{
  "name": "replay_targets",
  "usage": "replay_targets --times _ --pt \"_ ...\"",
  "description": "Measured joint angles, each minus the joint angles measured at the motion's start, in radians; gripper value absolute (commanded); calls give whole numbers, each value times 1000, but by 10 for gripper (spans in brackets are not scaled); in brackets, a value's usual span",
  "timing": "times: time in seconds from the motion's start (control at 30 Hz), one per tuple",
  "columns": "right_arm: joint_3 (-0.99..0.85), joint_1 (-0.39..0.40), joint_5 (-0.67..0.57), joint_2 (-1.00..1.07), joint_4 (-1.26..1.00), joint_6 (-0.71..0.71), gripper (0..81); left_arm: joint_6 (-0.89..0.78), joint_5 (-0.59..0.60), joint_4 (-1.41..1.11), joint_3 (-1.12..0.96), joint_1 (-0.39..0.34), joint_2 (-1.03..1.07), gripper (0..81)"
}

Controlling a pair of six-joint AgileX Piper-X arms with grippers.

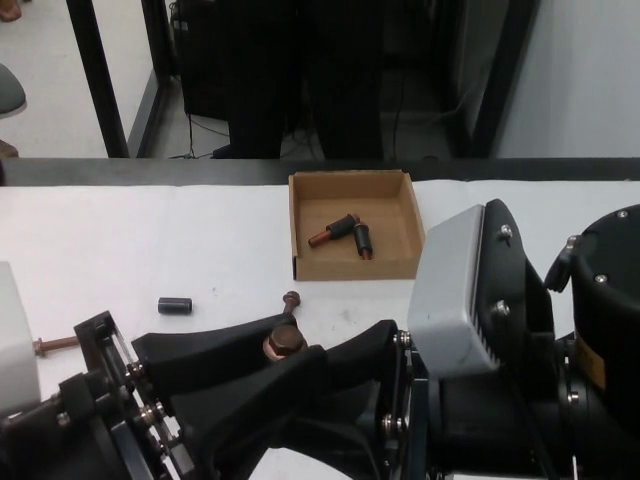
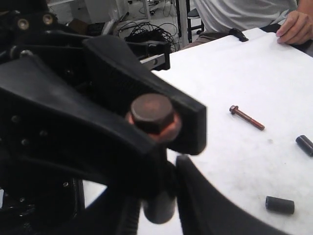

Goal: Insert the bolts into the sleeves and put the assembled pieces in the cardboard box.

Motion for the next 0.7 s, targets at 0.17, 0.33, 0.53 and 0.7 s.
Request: replay_targets --times 0.17,0.33,0.53,0.7 --pt "0 0 1 0 0 1 3 -2 0 0 0 -1 0 39" --pt "0 0 1 0 0 1 3 -7 7 7 -2 -1 0 328" --pt "0 -4 27 0 21 -1 3 -30 -36 61 -10 -4 0 546" --pt "0 -7 49 0 22 -1 3 -29 -86 84 -11 34 0 519"
